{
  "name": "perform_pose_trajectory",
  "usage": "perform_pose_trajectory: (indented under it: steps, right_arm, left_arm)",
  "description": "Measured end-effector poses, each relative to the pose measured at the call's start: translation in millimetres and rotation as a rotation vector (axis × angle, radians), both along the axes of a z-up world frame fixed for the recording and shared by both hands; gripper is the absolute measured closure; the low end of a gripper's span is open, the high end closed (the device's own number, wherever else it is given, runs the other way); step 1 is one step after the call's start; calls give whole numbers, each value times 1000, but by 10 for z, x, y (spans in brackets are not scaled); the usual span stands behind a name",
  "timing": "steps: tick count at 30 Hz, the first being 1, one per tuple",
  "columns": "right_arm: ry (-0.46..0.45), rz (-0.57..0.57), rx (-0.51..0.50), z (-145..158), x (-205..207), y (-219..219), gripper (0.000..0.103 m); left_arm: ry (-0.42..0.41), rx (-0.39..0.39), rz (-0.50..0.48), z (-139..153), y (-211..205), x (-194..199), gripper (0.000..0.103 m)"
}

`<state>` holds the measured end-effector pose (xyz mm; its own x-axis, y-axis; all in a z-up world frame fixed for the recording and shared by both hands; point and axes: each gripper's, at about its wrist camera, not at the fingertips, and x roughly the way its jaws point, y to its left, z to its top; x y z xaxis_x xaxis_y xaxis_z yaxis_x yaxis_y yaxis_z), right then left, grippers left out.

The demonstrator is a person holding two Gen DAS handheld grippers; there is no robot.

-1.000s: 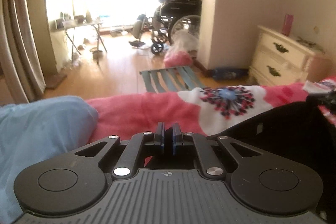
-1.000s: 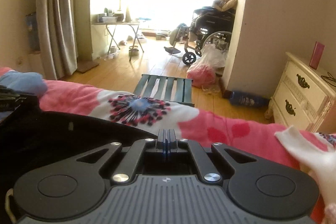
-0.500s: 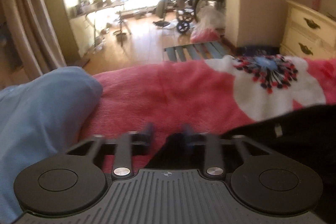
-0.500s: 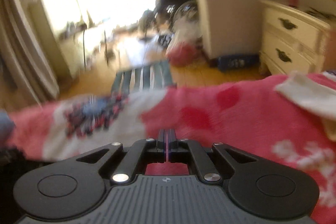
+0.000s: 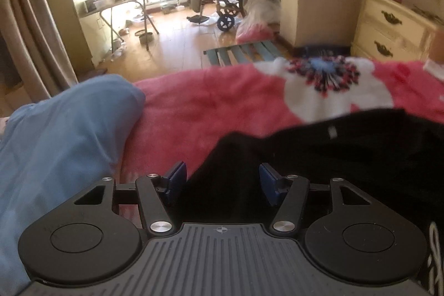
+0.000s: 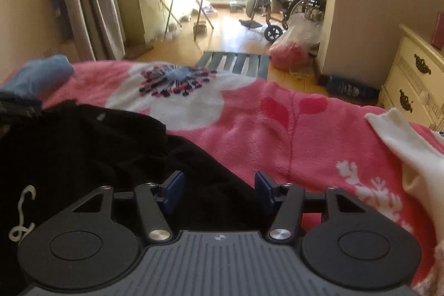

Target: Fold clothes

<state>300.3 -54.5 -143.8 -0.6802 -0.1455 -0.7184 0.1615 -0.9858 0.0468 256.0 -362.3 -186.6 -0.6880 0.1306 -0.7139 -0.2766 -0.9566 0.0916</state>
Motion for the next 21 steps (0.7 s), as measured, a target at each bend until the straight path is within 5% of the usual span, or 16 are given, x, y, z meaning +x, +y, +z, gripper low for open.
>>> perform_pose_trajectory:
  steps: [4,7,8,13,17,19,21]
  right_arm:
    - [-66,4,30,-202,-186,31,49]
    - [-106,16,78,-295,-264,-9,82]
    - [-93,1,101,-260,-274,-24,101]
    - [18,-92,181,-157,-422,-24,101]
    - [18,-202,87,-363,-578,164,97]
    - [19,-274,-43,-392,-565,353,88]
    - [27,-361,-210,-319,-474,617,51]
  left_arm:
    - [14,-25,4,-105,19,-6,46]
    - [41,-45,0,-138,48,-28,46]
    - [49,-49,1,-142,57,-37,46]
    - [80,-61,22,-173,104,-98,46]
    - [98,-67,43,-223,150,-120,46]
    - [109,-76,45,-239,169,-116,46]
    - [114,-84,40,-246,175,-103,46]
